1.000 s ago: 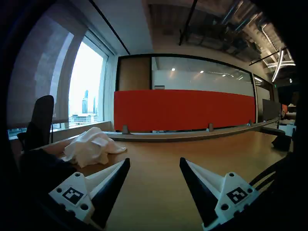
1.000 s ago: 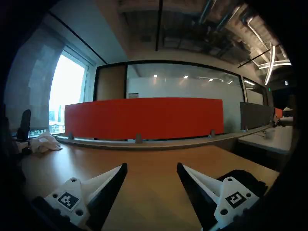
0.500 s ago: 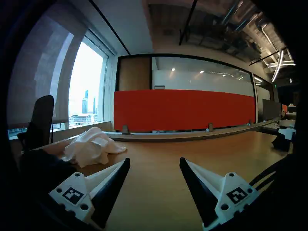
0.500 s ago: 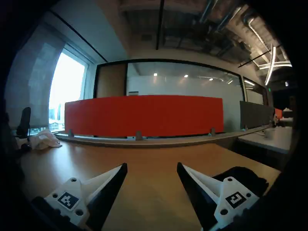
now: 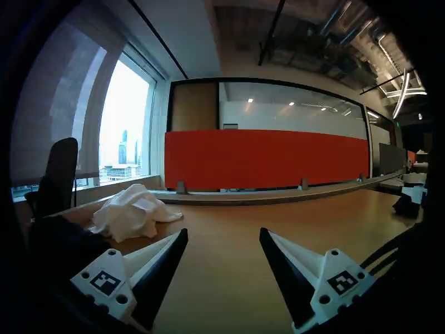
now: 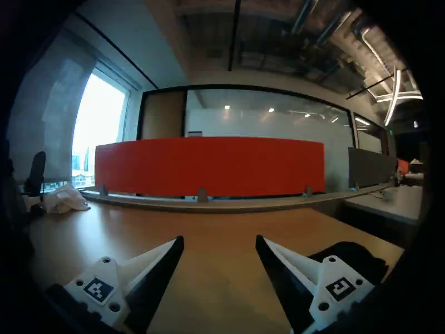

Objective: Fold towel

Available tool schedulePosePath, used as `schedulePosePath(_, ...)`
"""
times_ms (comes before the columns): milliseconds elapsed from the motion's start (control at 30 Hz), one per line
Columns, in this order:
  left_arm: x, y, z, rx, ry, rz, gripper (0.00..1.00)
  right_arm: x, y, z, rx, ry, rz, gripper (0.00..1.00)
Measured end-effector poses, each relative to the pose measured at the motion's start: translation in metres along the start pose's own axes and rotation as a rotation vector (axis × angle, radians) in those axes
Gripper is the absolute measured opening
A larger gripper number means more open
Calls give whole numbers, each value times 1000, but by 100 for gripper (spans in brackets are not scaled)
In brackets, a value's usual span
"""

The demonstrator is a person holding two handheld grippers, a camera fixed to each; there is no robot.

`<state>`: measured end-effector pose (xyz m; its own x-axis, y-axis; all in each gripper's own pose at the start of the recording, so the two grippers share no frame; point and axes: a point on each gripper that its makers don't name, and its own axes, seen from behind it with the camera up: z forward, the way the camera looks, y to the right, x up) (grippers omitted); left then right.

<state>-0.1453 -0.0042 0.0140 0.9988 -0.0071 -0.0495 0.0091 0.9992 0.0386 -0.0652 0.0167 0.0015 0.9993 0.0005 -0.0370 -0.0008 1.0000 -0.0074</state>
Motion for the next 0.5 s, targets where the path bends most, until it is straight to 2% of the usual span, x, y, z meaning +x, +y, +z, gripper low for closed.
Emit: schedulePosePath(500,0,-1,-1,0,0,0,96,1,-1,0,0,-1,1,100)
